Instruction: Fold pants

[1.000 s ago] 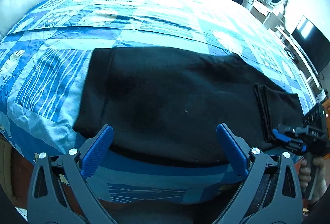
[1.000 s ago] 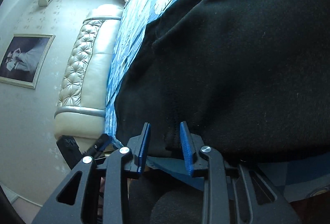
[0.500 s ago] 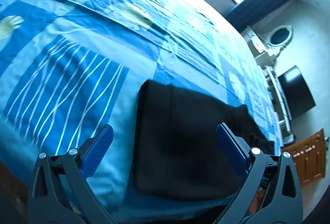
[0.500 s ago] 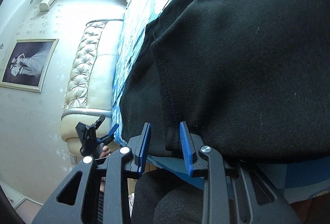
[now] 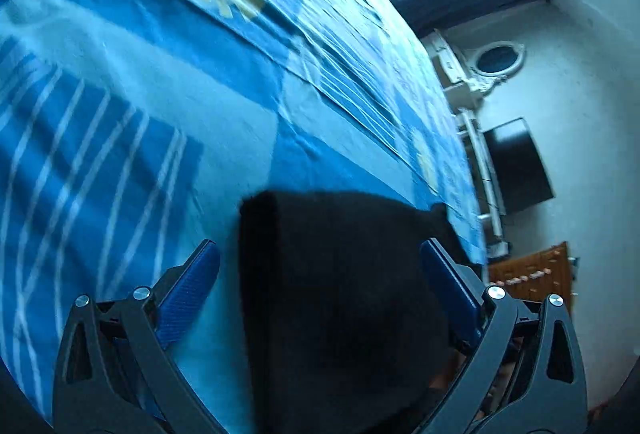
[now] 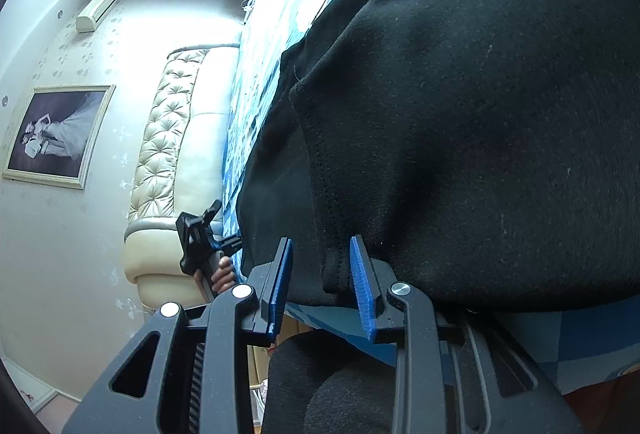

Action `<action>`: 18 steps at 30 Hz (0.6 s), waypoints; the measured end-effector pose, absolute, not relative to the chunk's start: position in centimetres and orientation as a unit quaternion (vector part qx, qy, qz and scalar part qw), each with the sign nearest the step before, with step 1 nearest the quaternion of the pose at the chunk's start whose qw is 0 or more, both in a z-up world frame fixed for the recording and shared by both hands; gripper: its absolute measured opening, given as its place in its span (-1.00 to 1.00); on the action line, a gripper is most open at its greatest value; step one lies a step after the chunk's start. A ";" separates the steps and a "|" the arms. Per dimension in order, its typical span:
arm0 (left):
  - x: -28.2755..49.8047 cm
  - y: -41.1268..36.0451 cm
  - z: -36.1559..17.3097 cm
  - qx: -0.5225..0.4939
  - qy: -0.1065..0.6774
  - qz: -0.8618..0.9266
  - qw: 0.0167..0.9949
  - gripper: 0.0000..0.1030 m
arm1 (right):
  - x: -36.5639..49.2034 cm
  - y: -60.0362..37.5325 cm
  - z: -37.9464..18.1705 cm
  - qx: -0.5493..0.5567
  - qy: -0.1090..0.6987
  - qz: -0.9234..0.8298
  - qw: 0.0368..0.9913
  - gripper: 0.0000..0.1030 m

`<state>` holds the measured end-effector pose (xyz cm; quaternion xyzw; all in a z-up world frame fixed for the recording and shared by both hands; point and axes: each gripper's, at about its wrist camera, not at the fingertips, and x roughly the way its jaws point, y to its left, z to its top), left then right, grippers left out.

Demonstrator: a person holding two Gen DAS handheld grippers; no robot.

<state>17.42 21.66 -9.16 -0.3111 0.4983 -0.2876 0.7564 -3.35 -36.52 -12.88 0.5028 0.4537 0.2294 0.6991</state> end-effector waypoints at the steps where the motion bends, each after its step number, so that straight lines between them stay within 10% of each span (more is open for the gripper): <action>1: 16.9 21.6 -9.3 -0.313 0.498 -0.296 0.752 0.93 | -3.4 -36.6 -12.9 0.503 0.453 0.230 0.699 -0.41; 7: 12.8 19.3 -9.5 -0.305 0.512 -0.333 0.731 0.66 | -3.6 -36.7 -13.0 0.505 0.451 0.230 0.699 -0.40; 12: 12.0 18.0 -9.9 -0.285 0.534 -0.291 0.741 -0.25 | -3.7 -36.8 -12.9 0.505 0.448 0.231 0.701 -0.39; 14: 12.0 18.2 -10.4 -0.288 0.548 -0.265 0.740 -0.64 | -3.7 -36.7 -12.7 0.508 0.443 0.238 0.699 -0.25; 18: 11.9 17.8 -9.5 -0.280 0.547 -0.246 0.749 -0.72 | -3.7 -36.6 -11.9 0.522 0.428 0.260 0.691 0.32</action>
